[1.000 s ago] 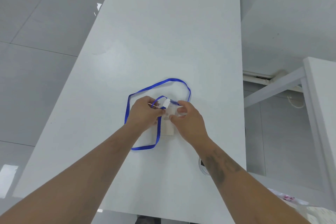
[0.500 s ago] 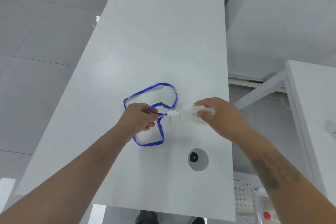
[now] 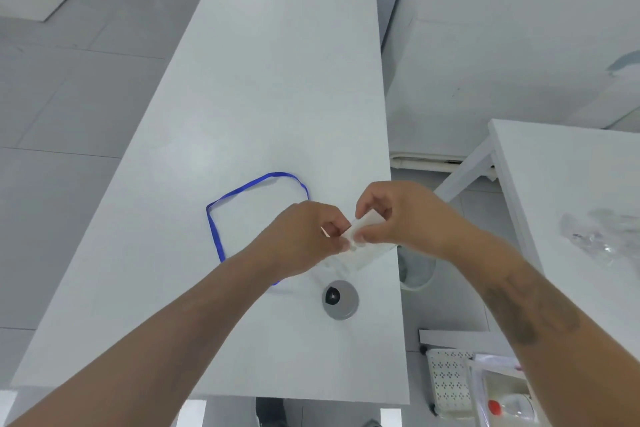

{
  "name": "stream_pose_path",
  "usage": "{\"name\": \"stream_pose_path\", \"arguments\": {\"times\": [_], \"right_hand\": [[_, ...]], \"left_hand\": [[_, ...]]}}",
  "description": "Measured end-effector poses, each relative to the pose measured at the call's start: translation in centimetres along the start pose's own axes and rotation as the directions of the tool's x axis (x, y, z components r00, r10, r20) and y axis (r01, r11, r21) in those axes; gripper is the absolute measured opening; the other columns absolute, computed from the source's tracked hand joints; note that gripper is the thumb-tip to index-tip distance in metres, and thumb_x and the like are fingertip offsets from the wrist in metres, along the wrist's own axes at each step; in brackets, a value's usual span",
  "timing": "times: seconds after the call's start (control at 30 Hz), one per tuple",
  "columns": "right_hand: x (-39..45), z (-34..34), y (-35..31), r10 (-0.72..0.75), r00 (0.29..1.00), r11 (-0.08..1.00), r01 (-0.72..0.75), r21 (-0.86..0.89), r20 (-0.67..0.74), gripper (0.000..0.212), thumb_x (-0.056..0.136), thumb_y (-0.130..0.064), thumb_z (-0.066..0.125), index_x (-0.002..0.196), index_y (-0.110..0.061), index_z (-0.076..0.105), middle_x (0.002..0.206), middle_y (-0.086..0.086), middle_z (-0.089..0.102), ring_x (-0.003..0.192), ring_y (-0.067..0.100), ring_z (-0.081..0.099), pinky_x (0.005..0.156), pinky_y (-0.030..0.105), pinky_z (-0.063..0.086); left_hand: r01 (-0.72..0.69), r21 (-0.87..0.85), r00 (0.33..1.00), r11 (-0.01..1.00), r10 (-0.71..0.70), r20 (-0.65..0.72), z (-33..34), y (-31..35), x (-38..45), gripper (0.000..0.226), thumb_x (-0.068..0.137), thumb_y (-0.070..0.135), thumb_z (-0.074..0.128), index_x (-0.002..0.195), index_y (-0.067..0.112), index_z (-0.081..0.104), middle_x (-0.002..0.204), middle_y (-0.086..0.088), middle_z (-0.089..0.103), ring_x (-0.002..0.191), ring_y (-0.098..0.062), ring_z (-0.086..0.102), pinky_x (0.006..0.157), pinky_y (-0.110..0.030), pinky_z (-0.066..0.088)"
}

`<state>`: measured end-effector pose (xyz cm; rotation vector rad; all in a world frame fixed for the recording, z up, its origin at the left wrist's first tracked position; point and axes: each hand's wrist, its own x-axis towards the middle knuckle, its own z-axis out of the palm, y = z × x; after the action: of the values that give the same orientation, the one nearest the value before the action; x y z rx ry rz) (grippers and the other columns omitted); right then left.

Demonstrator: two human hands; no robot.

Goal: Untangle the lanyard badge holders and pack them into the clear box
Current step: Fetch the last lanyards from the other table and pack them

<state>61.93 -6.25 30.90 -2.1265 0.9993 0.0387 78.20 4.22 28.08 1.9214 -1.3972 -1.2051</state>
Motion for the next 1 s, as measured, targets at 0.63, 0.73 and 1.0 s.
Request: {"name": "stream_pose_path", "arguments": {"times": [0.63, 0.73, 1.0], "right_hand": [[-2.4, 2.7, 2.6, 0.11, 0.993, 0.858, -0.118, 0.5, 0.045, 0.015, 0.086, -0.017, 0.072, 0.085, -0.032, 0.073, 0.076, -0.009, 0.072, 0.074, 0.007, 0.062, 0.08, 0.027, 0.048], [-2.5, 2.1, 2.5, 0.088, 0.991, 0.829, -0.131, 0.543, 0.106, 0.011, 0.086, -0.02, 0.072, 0.093, -0.028, 0.074, 0.087, -0.004, 0.076, 0.081, 0.005, 0.066, 0.087, 0.023, 0.049], [-4.8, 7.7, 1.5, 0.127, 0.989, 0.596, -0.138, 0.791, 0.077, 0.028, 0.09, -0.039, 0.059, 0.106, -0.017, 0.065, 0.081, 0.0, 0.073, 0.087, 0.003, 0.066, 0.089, 0.018, 0.042]], "left_hand": [[0.177, -0.46, 0.974, 0.87, -0.223, -0.046, -1.4, -0.5, -1.3, 0.014, 0.083, 0.023, 0.075, 0.098, 0.021, 0.074, 0.092, 0.005, 0.076, 0.083, -0.006, 0.068, 0.073, -0.024, 0.057], [0.192, -0.428, 0.977, 0.883, -0.215, -0.005, -2.0, -0.4, -1.6, 0.0, 0.085, 0.018, 0.073, 0.085, 0.018, 0.074, 0.081, 0.004, 0.074, 0.071, -0.006, 0.064, 0.068, -0.023, 0.056], [0.205, -0.863, 0.952, 0.461, -0.3, 0.065, -1.1, -0.7, -1.5, 0.015, 0.086, 0.014, 0.071, 0.099, 0.007, 0.071, 0.102, -0.008, 0.077, 0.088, -0.021, 0.073, 0.08, -0.03, 0.059]]}}
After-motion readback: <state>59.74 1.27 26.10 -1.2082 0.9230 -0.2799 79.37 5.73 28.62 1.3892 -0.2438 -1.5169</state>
